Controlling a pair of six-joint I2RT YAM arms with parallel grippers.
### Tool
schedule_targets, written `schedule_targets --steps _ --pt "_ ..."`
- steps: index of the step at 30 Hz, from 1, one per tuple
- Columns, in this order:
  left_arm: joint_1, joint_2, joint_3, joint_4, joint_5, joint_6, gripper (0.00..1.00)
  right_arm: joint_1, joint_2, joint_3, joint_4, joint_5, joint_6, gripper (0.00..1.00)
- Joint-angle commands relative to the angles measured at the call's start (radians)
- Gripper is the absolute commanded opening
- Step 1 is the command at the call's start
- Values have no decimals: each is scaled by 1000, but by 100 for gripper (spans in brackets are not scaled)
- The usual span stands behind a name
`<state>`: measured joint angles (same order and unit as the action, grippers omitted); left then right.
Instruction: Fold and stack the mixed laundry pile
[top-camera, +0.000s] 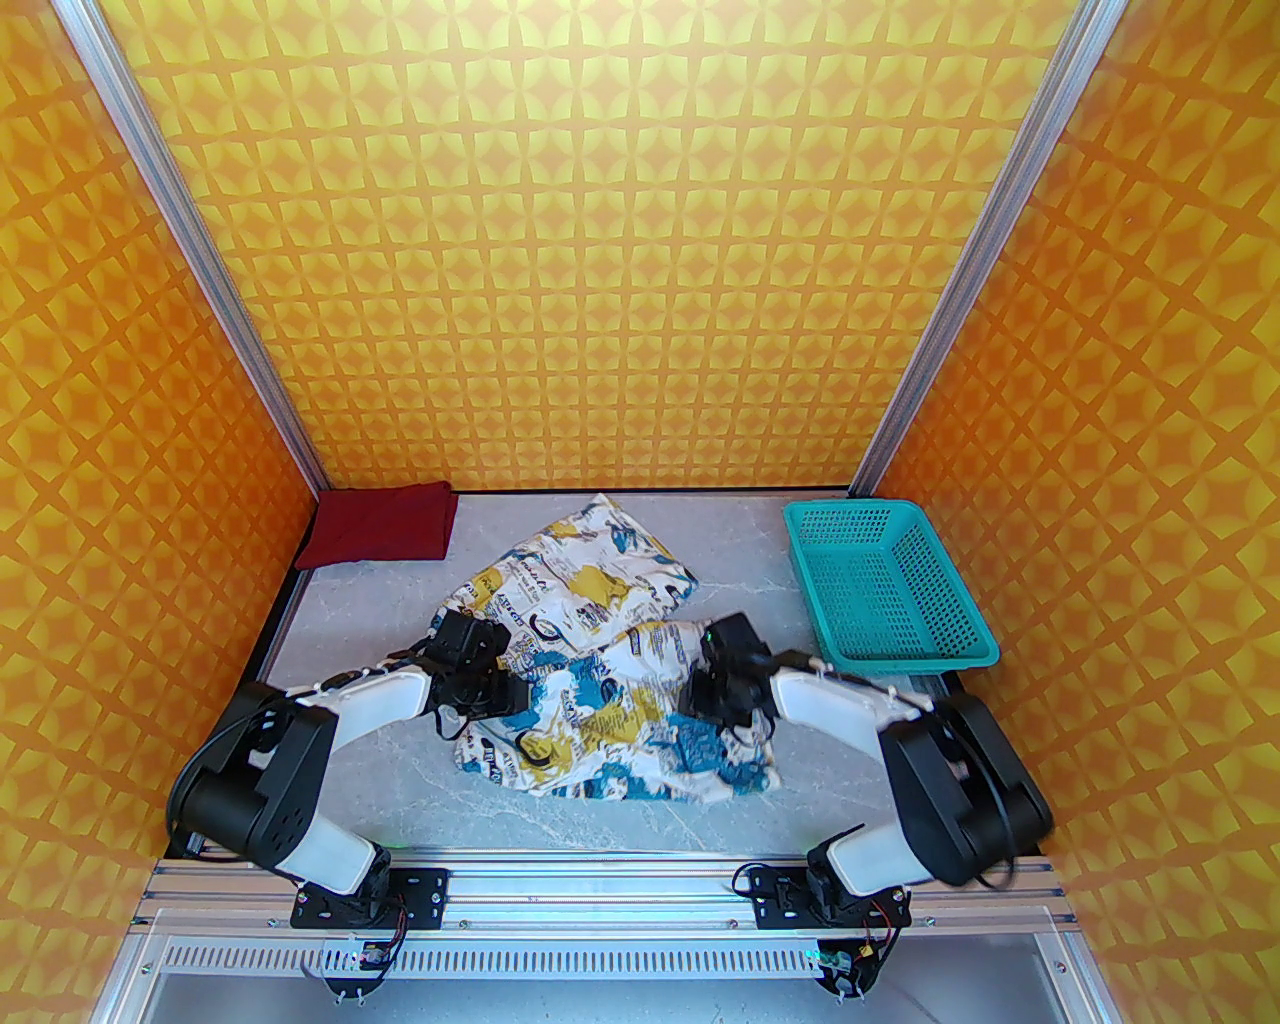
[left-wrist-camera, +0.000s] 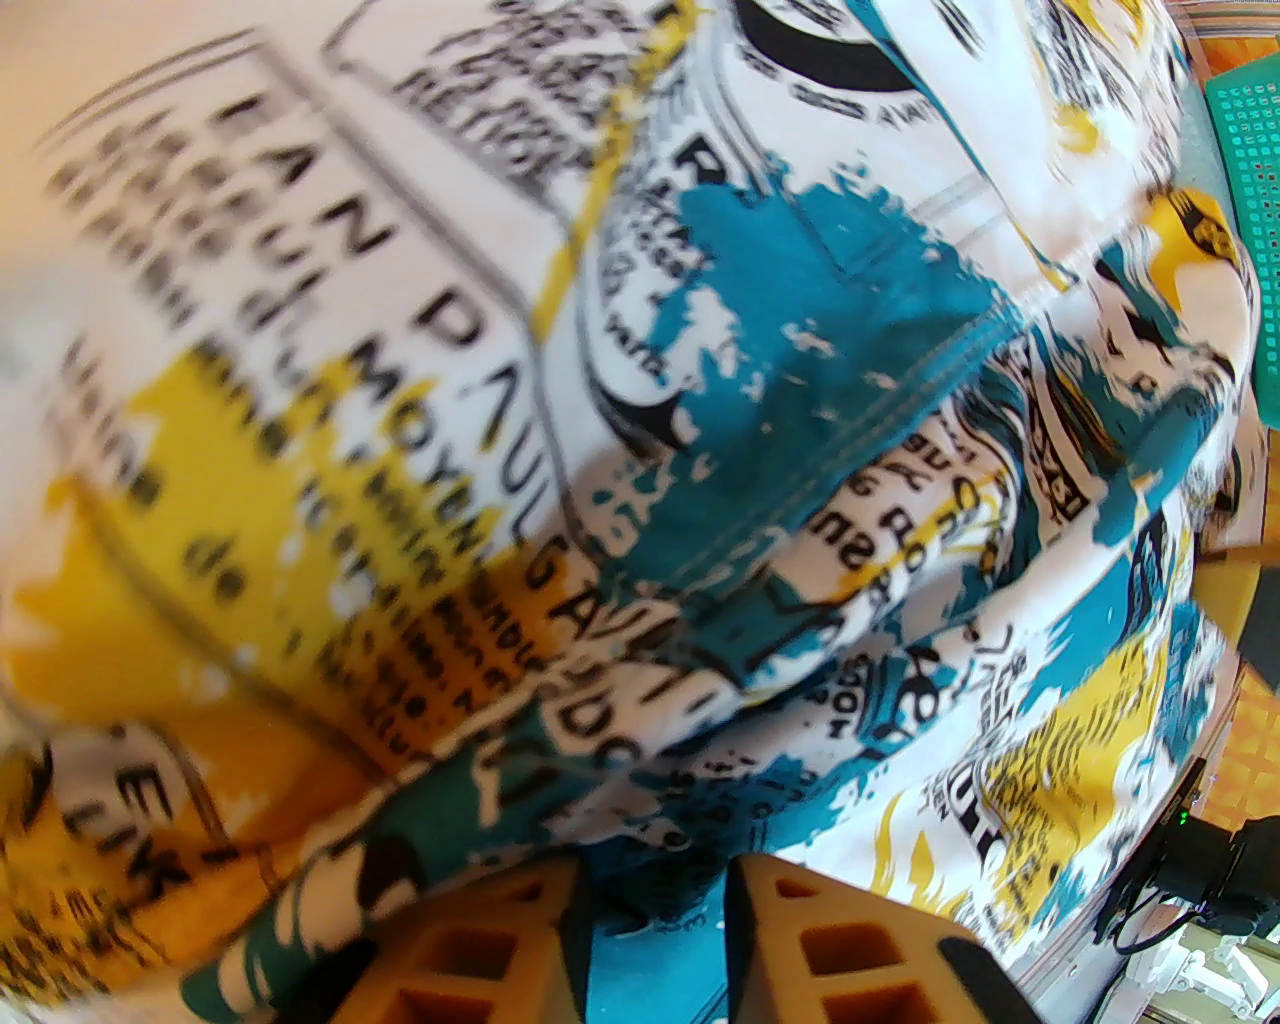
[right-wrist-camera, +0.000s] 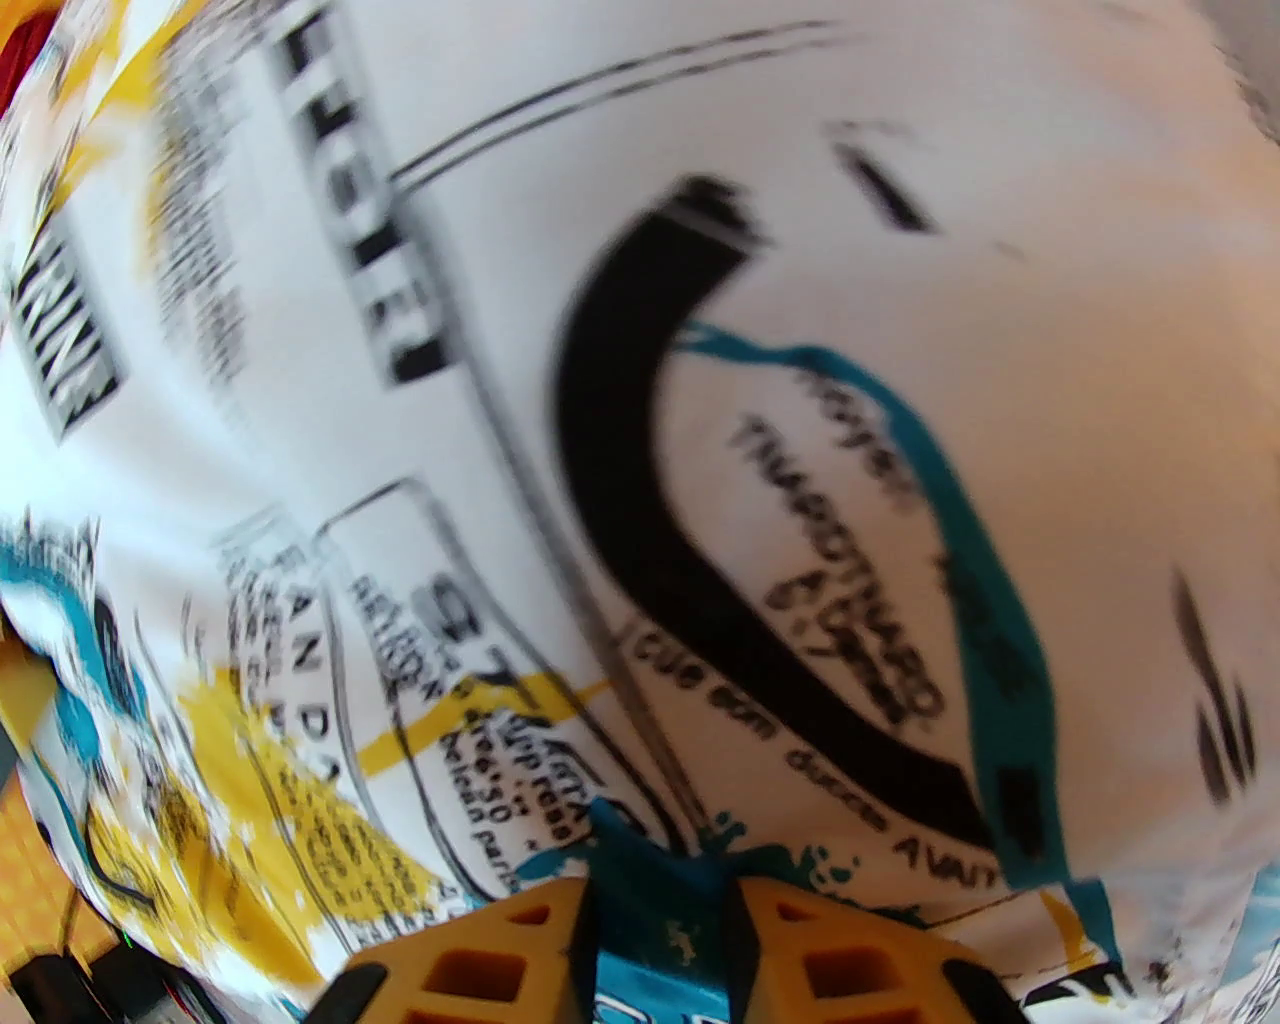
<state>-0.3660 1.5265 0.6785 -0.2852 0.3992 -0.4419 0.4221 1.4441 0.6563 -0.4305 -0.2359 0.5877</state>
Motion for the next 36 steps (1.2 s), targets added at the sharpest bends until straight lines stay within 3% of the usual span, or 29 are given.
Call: schedule_targets --steps 1,6,14,20,24,31,36 --pt "9 -42 3 -45 -20 -1 29 6 -37 17 -114 30 21 30" --pt "23 -40 167 -91 -20 36 29 -9 12 317 -222 124 -115 35" --pt "188 154 419 -58 -20 79 23 -94 409 814 -186 127 -284 32" --pt "284 302 516 -38 -18 76 19 -112 703 1107 -255 119 -352 31" --pt "303 394 568 -35 -9 72 18 -137 800 1165 -303 117 -321 30" --pt "303 521 644 -11 0 60 19 -229 814 1070 -259 118 -266 30" --pt "305 503 657 -11 1 62 28 -256 815 1127 -308 110 -297 30"
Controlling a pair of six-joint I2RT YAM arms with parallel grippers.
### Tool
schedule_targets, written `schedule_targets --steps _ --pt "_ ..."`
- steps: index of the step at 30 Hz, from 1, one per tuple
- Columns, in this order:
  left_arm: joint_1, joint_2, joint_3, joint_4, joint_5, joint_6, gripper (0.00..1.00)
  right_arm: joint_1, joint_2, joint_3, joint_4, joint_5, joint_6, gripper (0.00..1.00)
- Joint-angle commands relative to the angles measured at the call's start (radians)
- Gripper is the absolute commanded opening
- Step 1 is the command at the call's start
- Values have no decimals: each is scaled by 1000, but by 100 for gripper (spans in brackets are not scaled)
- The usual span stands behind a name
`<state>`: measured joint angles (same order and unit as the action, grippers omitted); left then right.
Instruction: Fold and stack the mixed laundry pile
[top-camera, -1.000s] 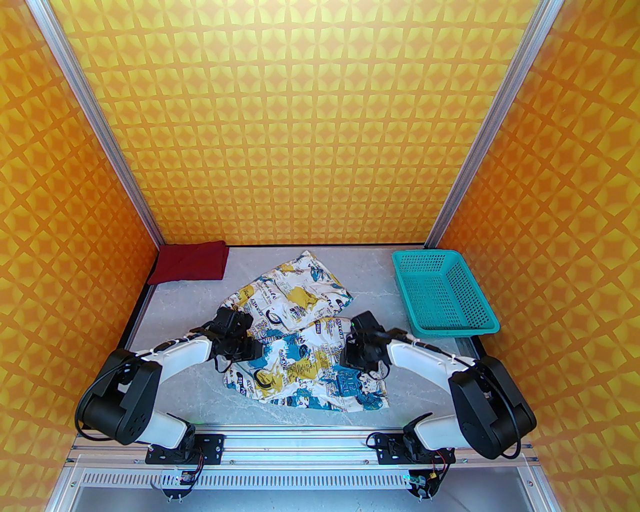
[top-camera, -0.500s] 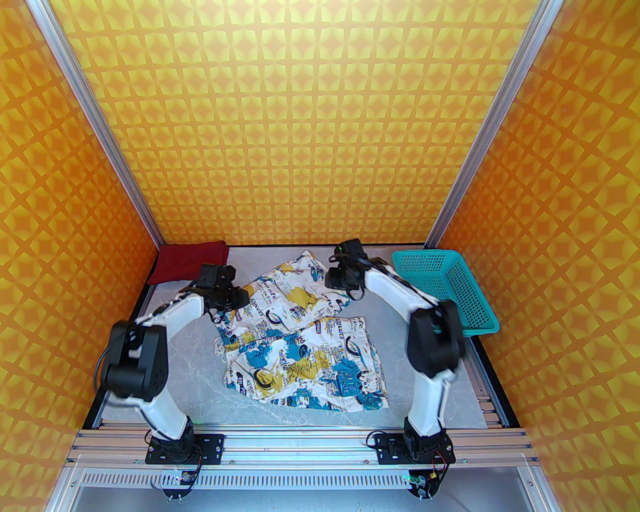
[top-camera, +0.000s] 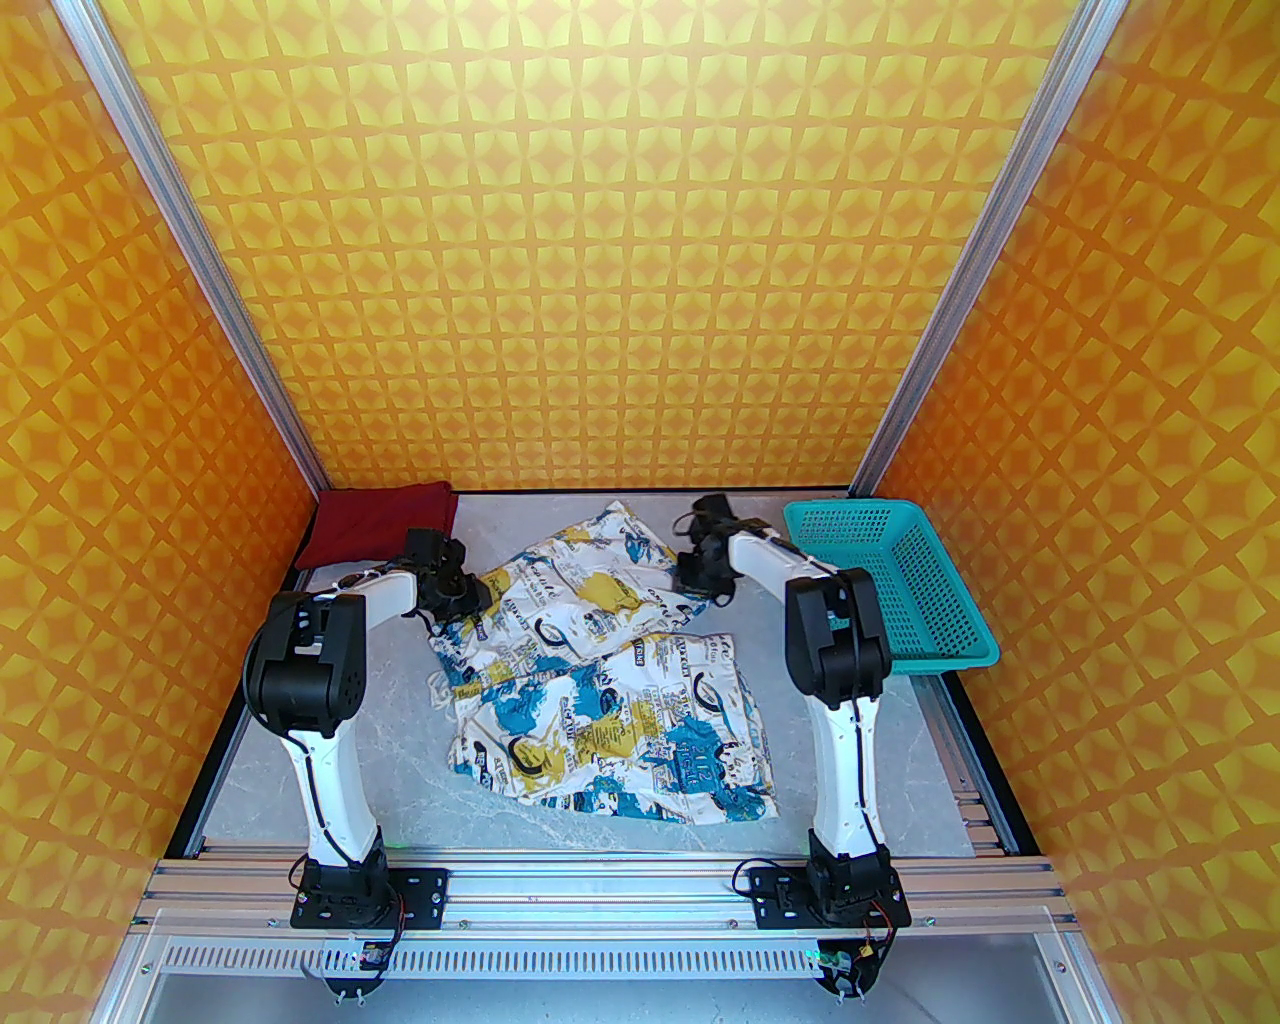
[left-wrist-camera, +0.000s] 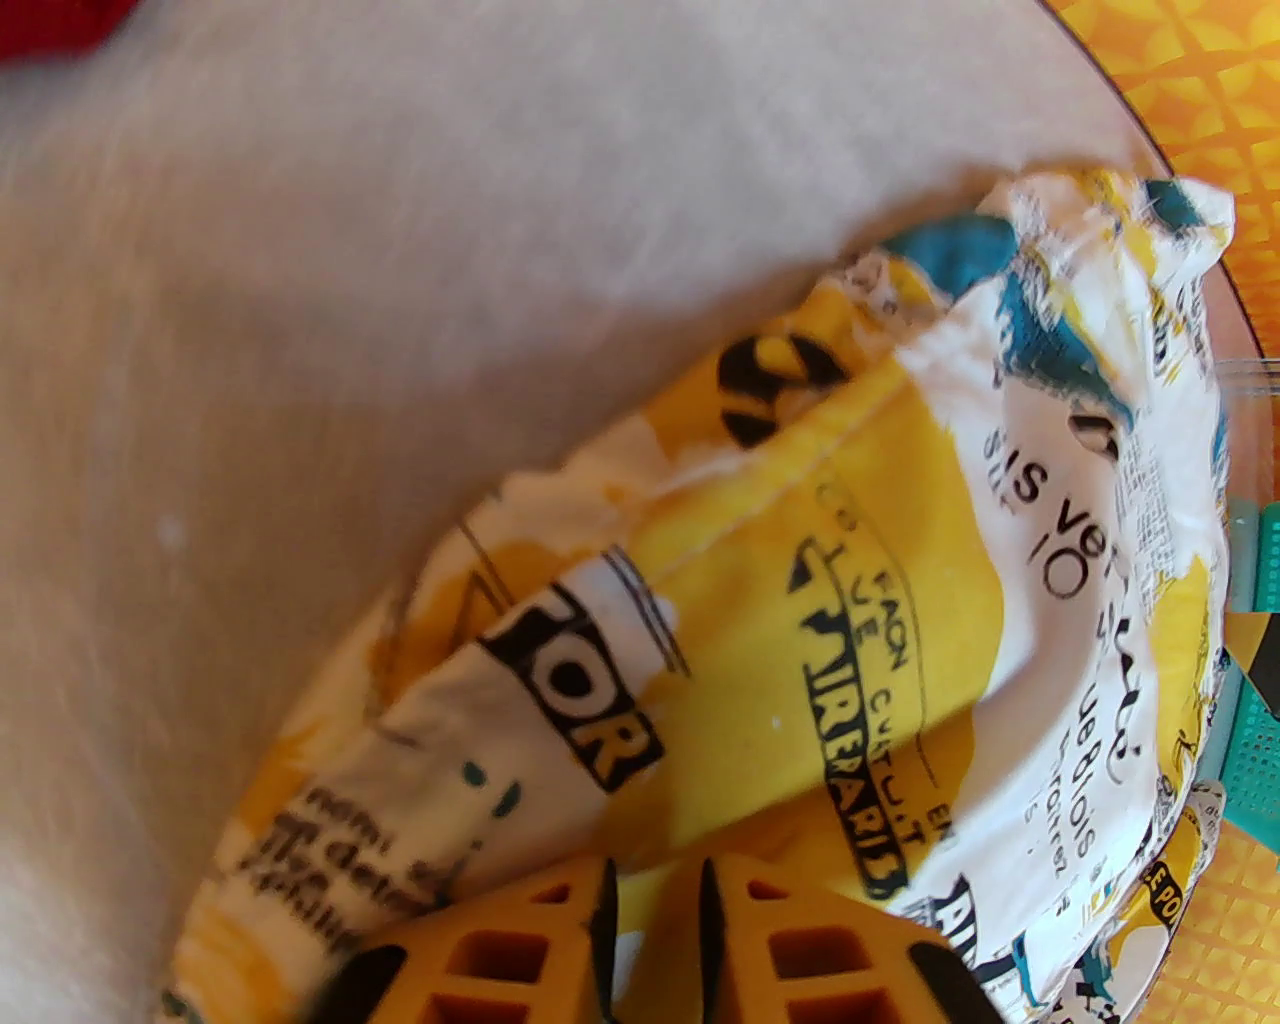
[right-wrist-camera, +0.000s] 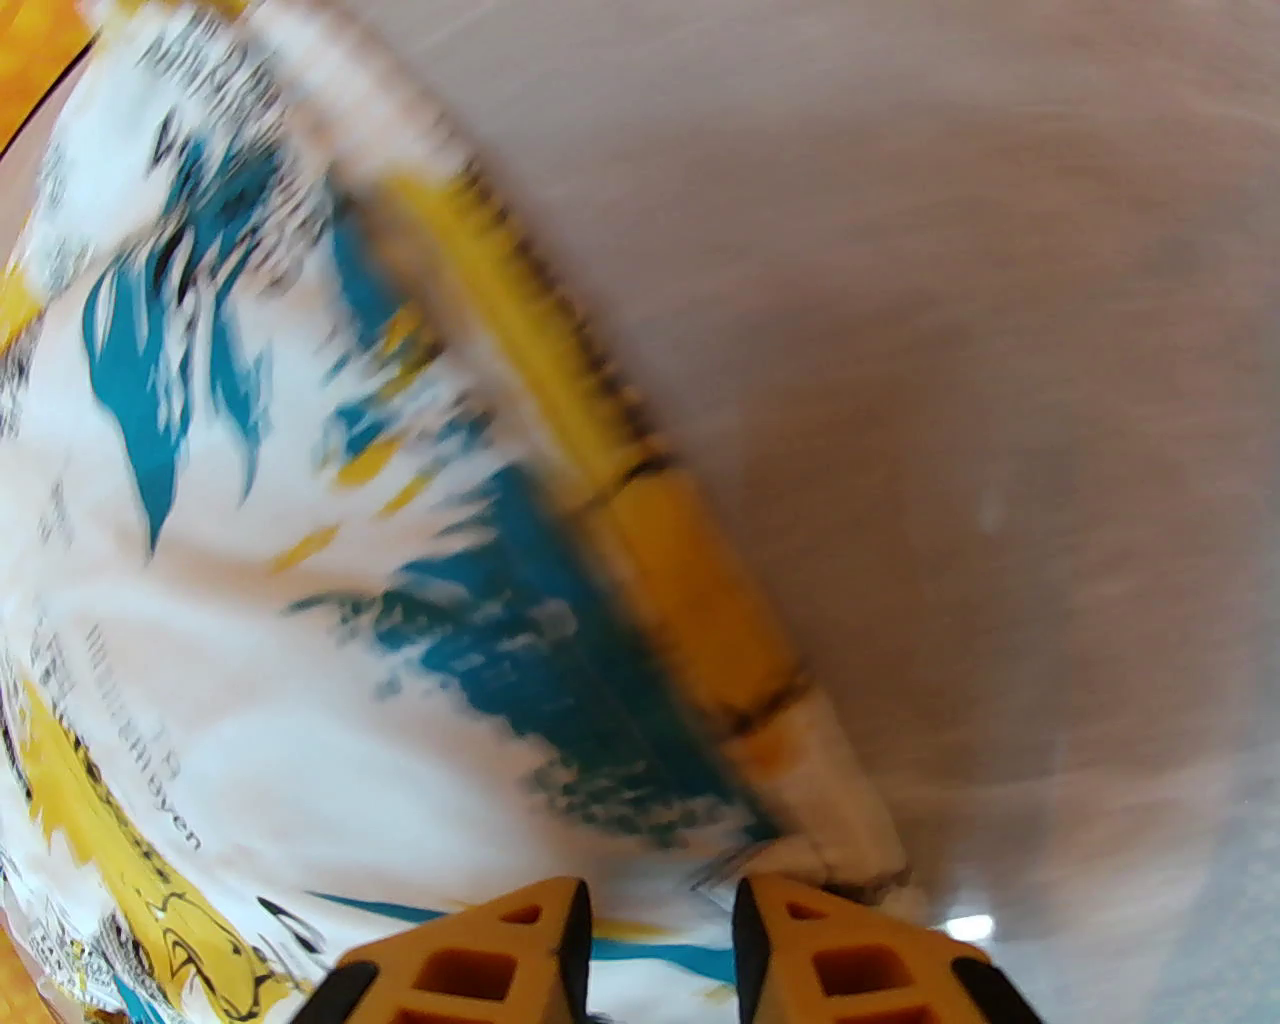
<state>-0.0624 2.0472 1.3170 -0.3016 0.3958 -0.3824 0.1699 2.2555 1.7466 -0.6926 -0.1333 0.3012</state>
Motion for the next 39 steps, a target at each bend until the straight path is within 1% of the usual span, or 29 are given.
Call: schedule_targets --steps 1,2,3,5,8,11,13,16,18,20,22,24,29,31,34,39 --pt "1 -49 12 6 5 2 32 -5 -15 43 -54 0 -11 31" --pt "2 -87 1 1 4 1 36 -3 -51 33 -53 -9 -4 32" --pt "0 -127 -13 -5 4 1 38 -5 -86 14 -48 -18 5 34" --pt "-5 -237 -64 -26 -5 -16 43 -4 -205 -81 -23 -40 43 39" --pt "-34 -425 -198 -70 -34 -39 49 -4 -404 -301 32 -84 103 46" --pt "-95 -610 -351 -150 -83 -56 52 -4 -616 -552 27 -126 146 51" --pt "-137 -730 -443 -205 -113 -89 53 -4 -762 -707 -19 -133 170 53" --pt "-205 -882 -564 -287 -146 -166 54 -10 -962 -909 -156 -120 223 55" --pt "-244 -975 -629 -340 -153 -223 55 -20 -1070 -985 -246 -112 257 55" --pt "-288 -1034 -671 -390 -155 -286 55 -23 -1146 -1036 -303 -98 289 54" --pt "-333 -1069 -695 -426 -156 -344 55 -23 -1182 -1082 -335 -108 324 53" --pt "-378 -1087 -713 -457 -165 -387 56 -23 -1186 -1122 -354 -104 347 52" --pt "-459 -1076 -761 -481 -175 -430 58 -23 -1181 -1203 -291 -91 403 51" --pt "-474 -1075 -777 -479 -175 -437 58 -23 -1169 -1238 -244 -110 424 50" --pt "-485 -1071 -800 -458 -171 -446 59 -23 -1153 -1235 -215 -109 431 46" --pt "-514 -1026 -805 -423 -167 -452 59 -23 -1134 -1228 -189 -114 439 37"
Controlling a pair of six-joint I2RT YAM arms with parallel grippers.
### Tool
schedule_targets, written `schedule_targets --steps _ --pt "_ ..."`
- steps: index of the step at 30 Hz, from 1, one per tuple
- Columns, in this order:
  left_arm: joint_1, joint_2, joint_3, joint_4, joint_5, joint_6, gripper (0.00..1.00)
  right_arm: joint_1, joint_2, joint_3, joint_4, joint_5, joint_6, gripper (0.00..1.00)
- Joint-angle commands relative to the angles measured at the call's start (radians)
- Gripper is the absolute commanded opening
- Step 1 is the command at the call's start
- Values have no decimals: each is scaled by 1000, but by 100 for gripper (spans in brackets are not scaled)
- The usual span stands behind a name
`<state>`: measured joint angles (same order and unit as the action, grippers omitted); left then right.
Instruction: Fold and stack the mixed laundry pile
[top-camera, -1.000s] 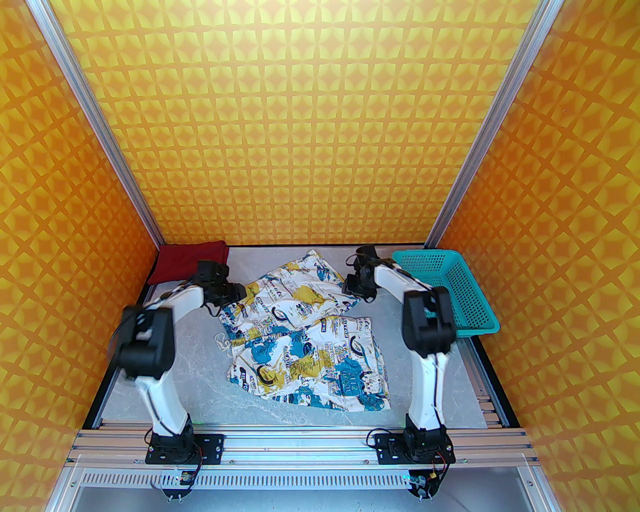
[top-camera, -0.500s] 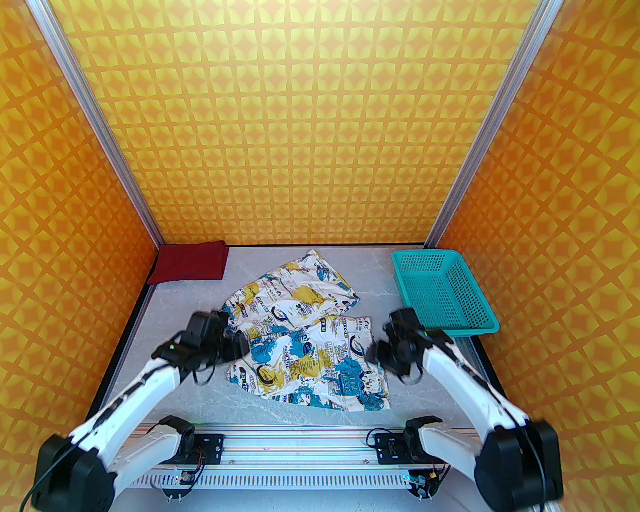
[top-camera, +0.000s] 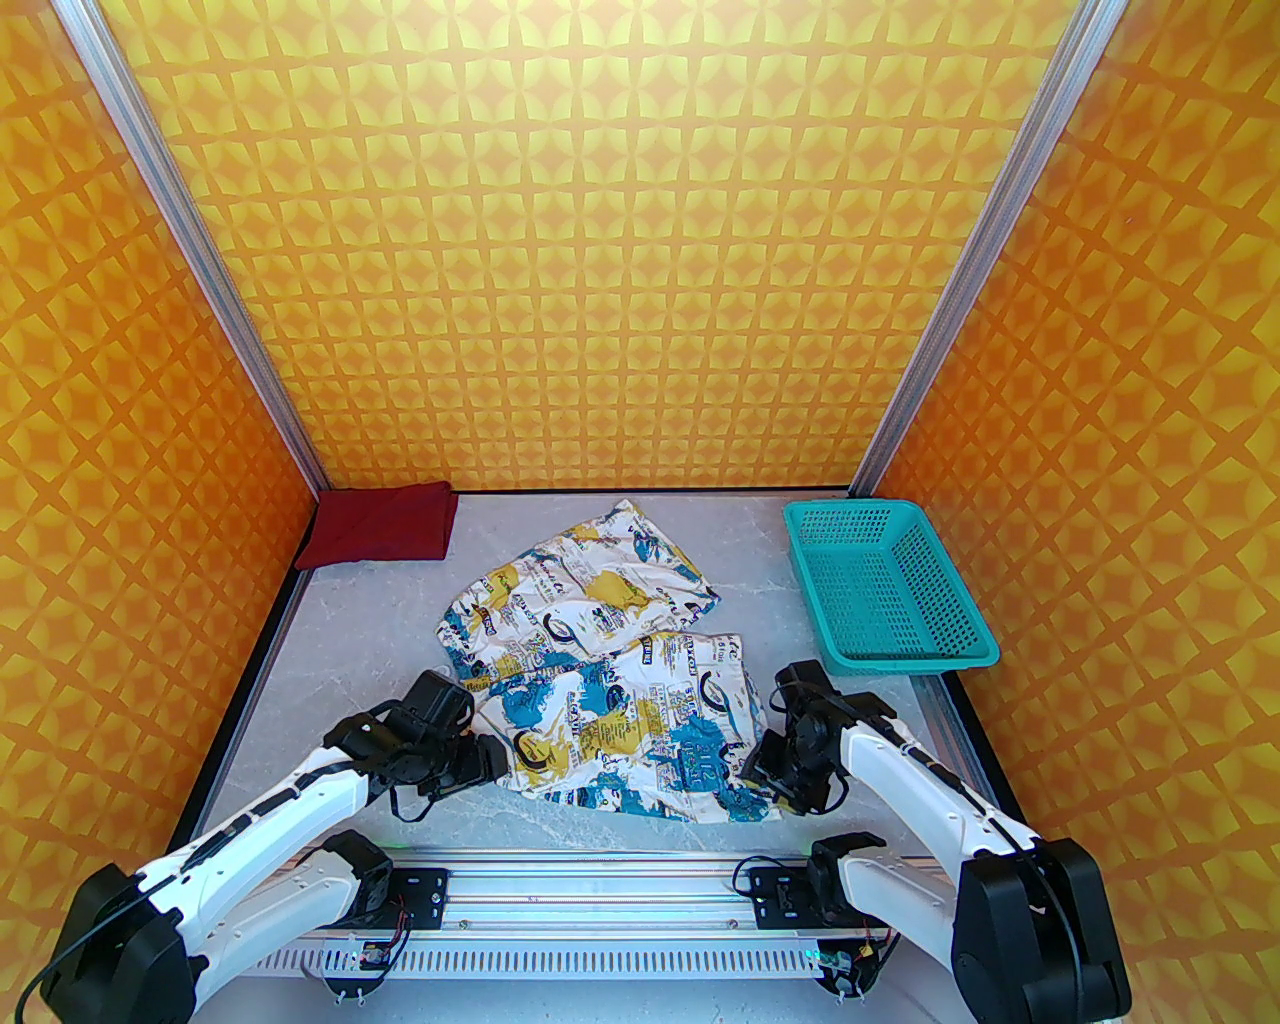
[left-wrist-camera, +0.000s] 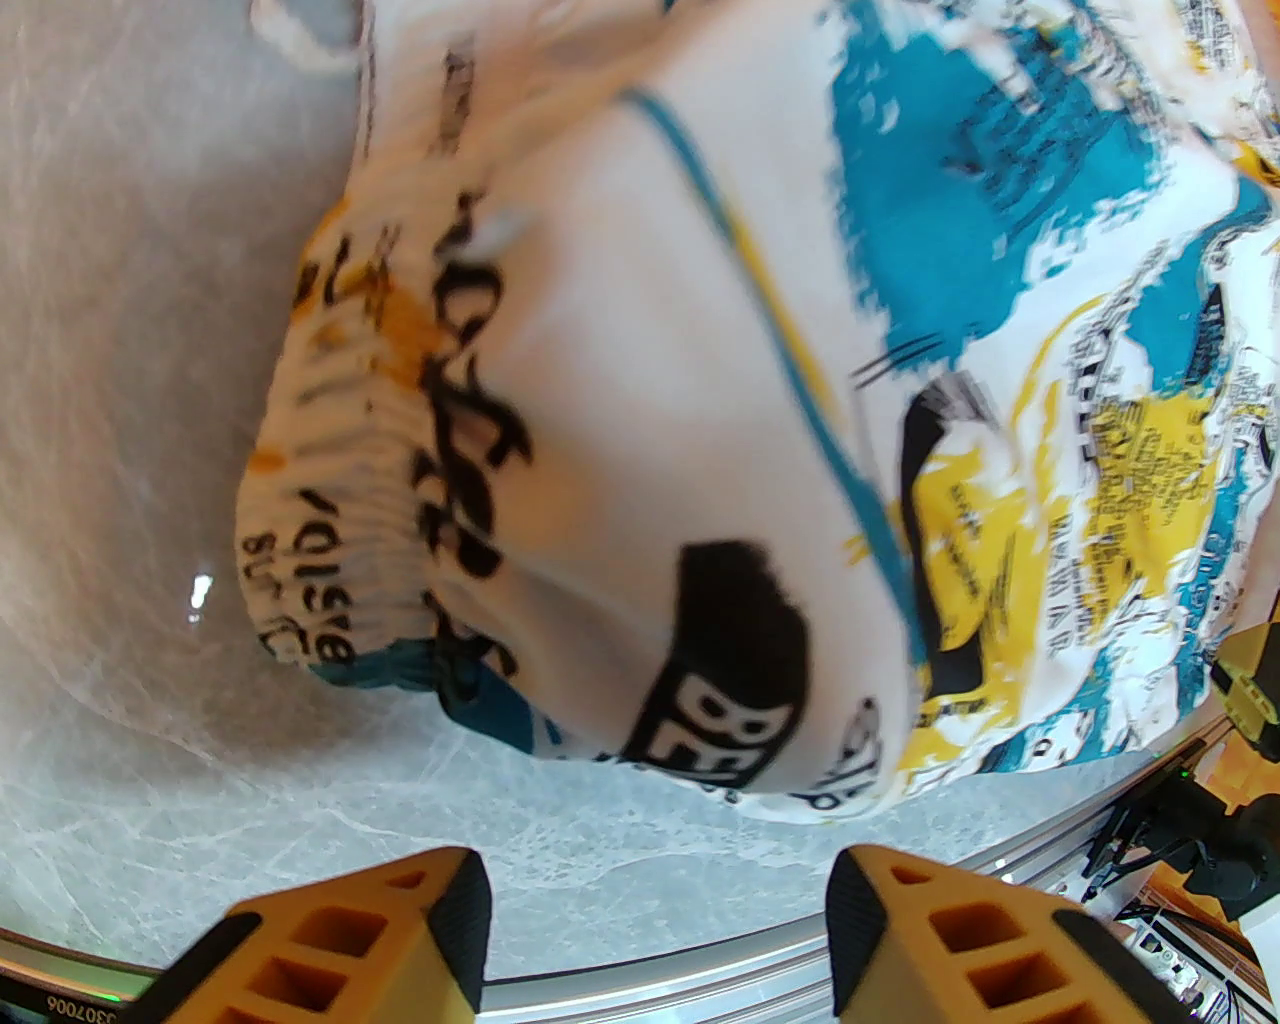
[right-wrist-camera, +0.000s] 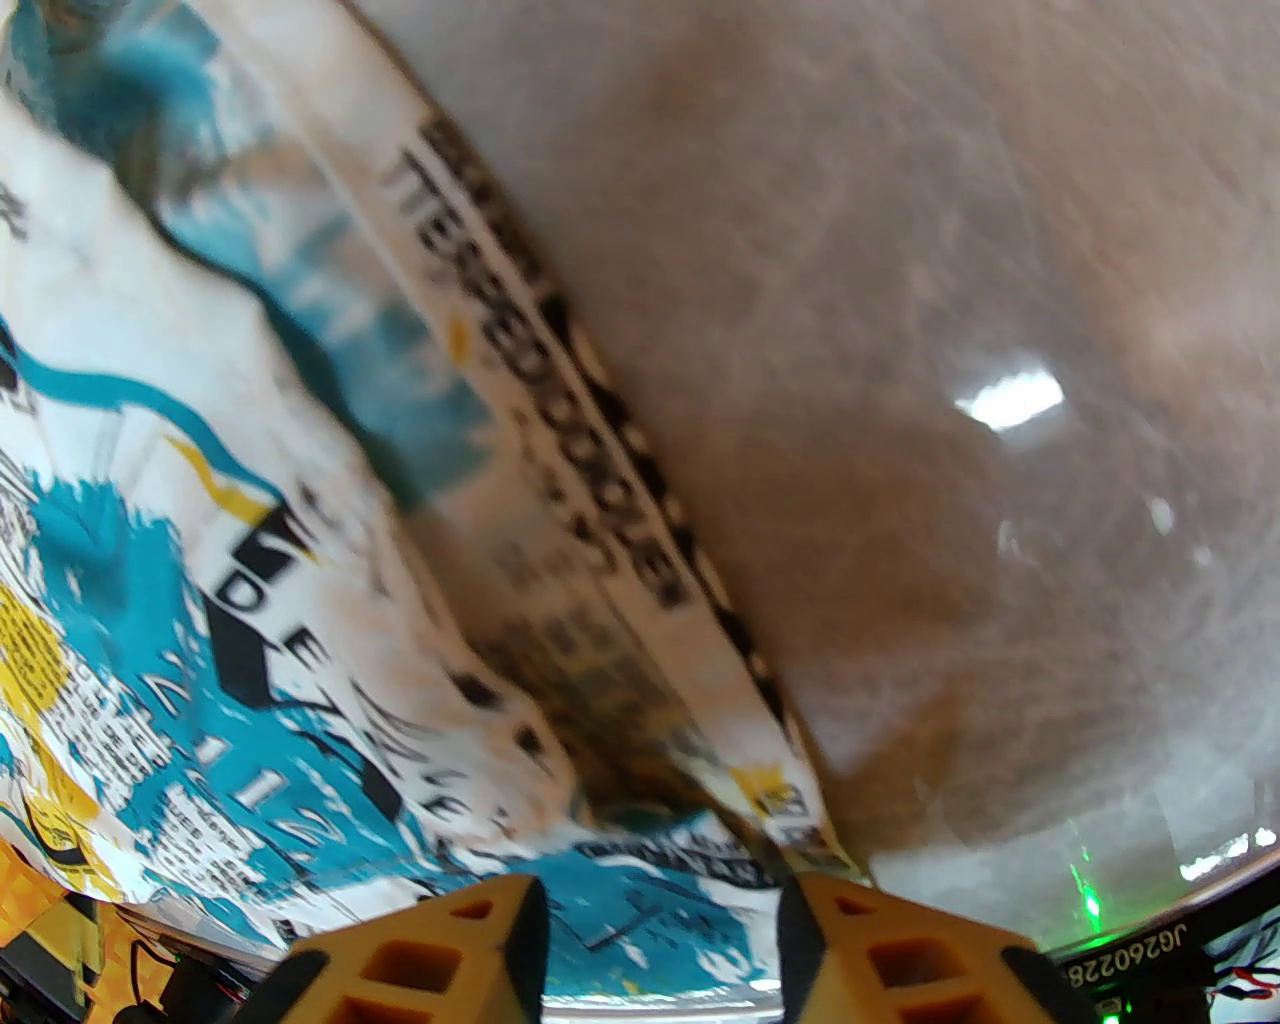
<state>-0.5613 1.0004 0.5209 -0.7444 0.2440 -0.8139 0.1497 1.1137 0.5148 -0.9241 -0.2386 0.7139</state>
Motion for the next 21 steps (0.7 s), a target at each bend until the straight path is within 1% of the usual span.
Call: schedule_targets --steps 1,6,8,10,14,17,19,21 --pt "-22 34 -10 31 -15 -24 59 -2 8 4 45 -7 27 36" --pt "-35 73 -6 89 -30 -33 59 -2 -14 -10 55 -5 67 34" --pt "-35 82 8 99 -63 -33 58 -3 -31 -15 52 8 85 33" --pt "-35 95 14 118 -90 -32 58 -3 -46 -22 52 18 103 29" --pt "-37 151 7 174 -108 -34 58 -1 -74 -35 73 43 146 16" --pt "-35 157 -5 198 -123 -44 58 3 -65 -52 108 48 167 11" --pt "-36 155 -7 201 -133 -45 59 13 -59 -64 125 55 190 12" --pt "-35 149 -2 199 -138 -44 62 24 -58 -65 121 67 203 21"
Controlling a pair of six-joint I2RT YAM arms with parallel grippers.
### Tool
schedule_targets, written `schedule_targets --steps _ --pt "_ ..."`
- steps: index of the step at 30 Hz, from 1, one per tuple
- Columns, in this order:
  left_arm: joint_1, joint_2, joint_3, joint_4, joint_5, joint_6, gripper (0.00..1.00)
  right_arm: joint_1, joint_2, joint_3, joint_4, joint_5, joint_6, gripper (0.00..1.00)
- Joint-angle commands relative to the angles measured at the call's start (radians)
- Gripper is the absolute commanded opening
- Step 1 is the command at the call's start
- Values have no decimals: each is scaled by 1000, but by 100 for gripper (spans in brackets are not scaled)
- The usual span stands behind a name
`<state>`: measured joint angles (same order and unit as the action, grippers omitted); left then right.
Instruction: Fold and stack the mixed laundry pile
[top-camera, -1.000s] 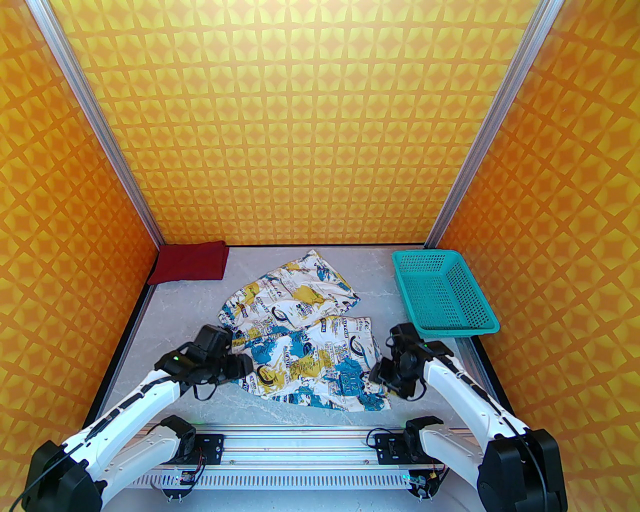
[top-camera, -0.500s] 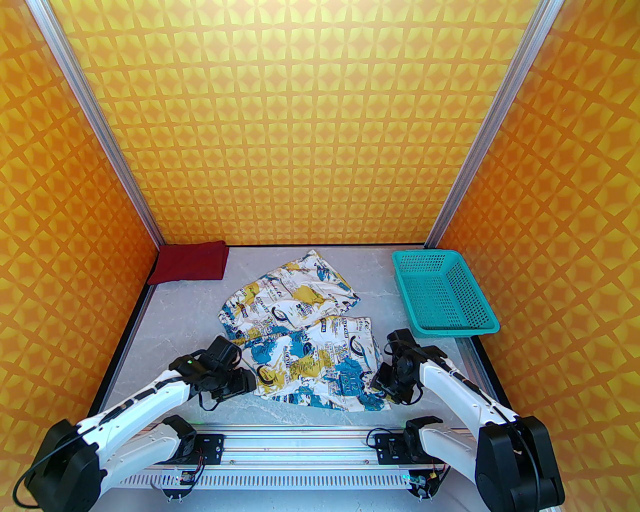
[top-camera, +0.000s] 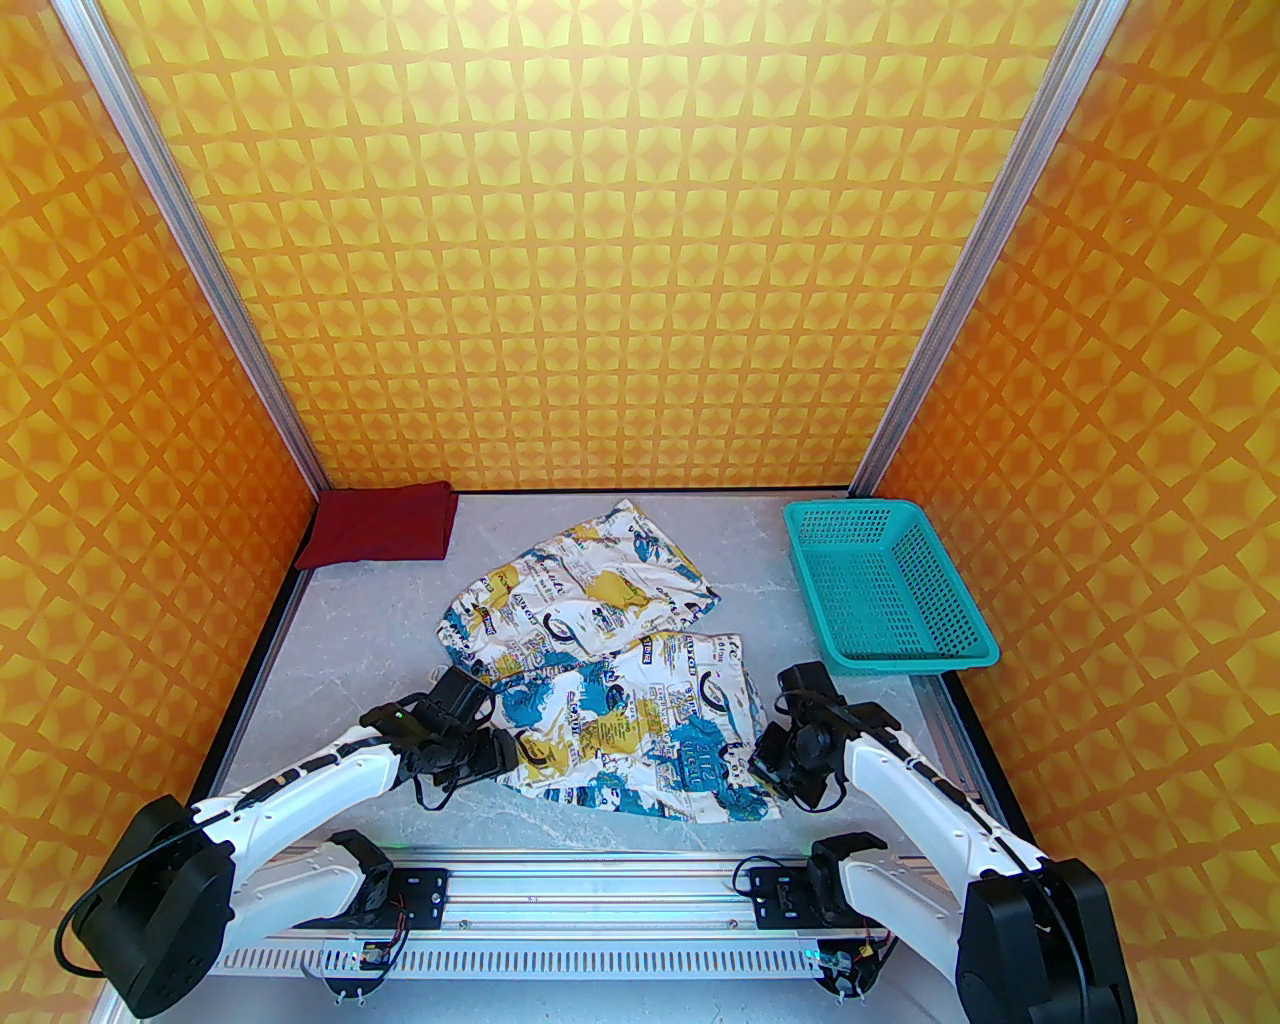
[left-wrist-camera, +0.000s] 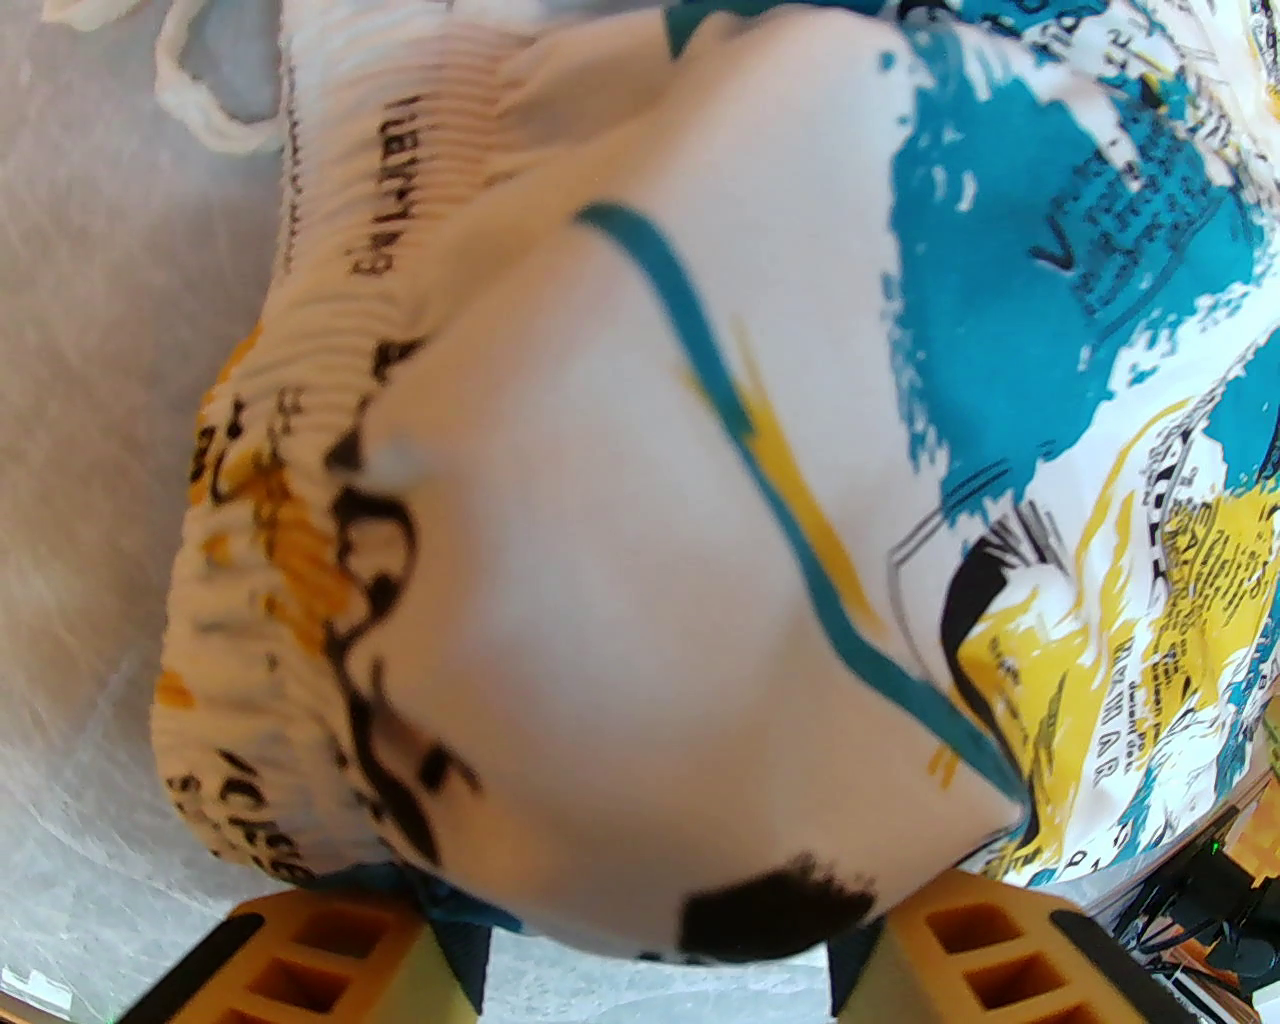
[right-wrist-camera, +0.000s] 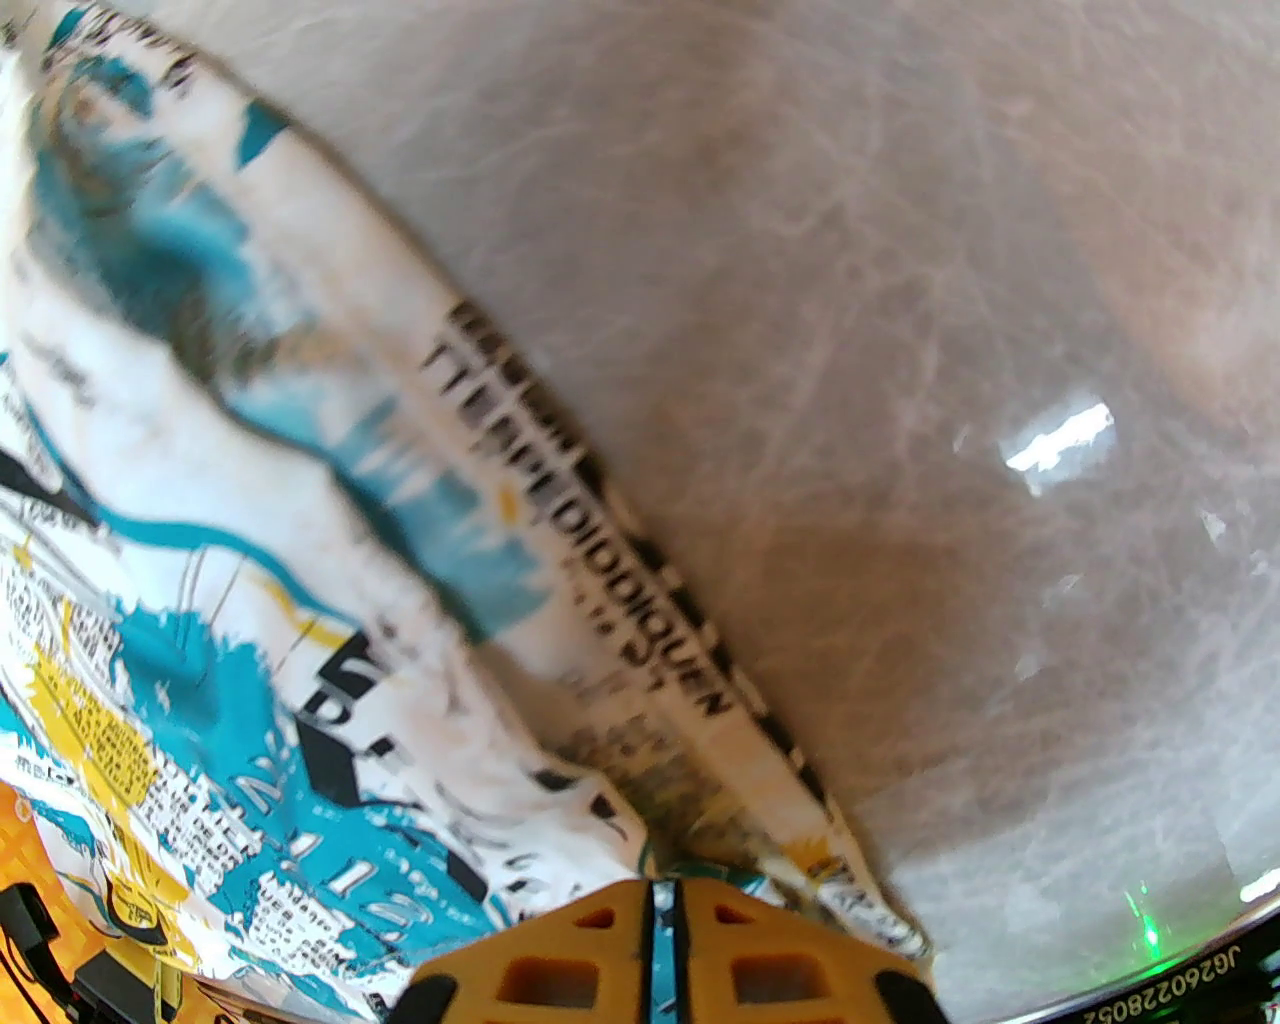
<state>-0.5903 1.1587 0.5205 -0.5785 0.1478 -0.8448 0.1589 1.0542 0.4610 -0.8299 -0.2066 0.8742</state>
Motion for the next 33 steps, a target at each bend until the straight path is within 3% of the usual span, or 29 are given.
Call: schedule_targets --steps 1,9,15,17,23,33 --pt "-6 -12 0 32 -43 -12 63 20 -2 -9 22 42 47 26" --pt "-8 -42 -6 31 -55 -14 60 53 -14 9 -11 70 78 30" --pt "-10 -2 -38 109 -55 -23 47 106 51 -22 104 77 140 22" --pt "-11 4 -45 117 -56 -21 38 107 55 -15 112 83 137 15" --pt "-13 -111 -28 25 -105 -6 0 106 -1 80 48 124 94 0" --pt "-12 -223 120 -100 -176 87 0 105 -17 342 -72 208 1 0"
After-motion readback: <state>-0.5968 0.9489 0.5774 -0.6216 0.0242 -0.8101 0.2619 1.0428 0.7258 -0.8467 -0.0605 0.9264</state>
